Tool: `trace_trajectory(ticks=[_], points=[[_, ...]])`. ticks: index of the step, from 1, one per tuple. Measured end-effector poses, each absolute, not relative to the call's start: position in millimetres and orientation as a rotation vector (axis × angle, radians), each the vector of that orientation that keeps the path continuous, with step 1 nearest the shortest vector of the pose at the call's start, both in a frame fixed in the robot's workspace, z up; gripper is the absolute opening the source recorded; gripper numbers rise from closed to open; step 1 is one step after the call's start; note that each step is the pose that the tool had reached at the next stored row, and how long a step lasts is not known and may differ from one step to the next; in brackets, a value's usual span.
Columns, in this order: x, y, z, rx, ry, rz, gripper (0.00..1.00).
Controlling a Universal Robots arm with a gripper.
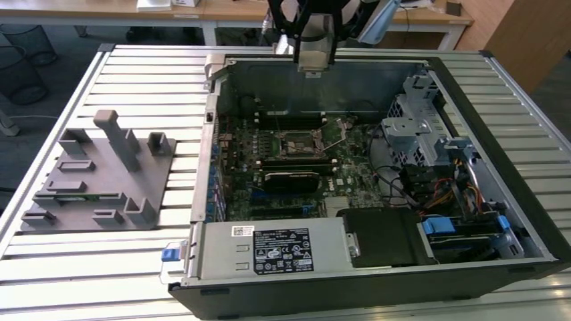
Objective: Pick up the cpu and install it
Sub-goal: 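Pick up the cpu and move it towards the insertion slot, then place the cpu into insertion slot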
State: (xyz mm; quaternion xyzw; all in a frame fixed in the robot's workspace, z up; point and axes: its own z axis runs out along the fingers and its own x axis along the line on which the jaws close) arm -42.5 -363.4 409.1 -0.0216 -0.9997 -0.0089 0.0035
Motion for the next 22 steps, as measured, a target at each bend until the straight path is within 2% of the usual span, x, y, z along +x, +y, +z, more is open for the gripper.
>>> trace_trajectory(ticks=[11,22], points=[[-36.7,-363.4,407.4,-0.078,-3.133,-0.028,0.53],[-36.7,-363.4,402.7,-0.353,-3.116,-0.023,0.53]])
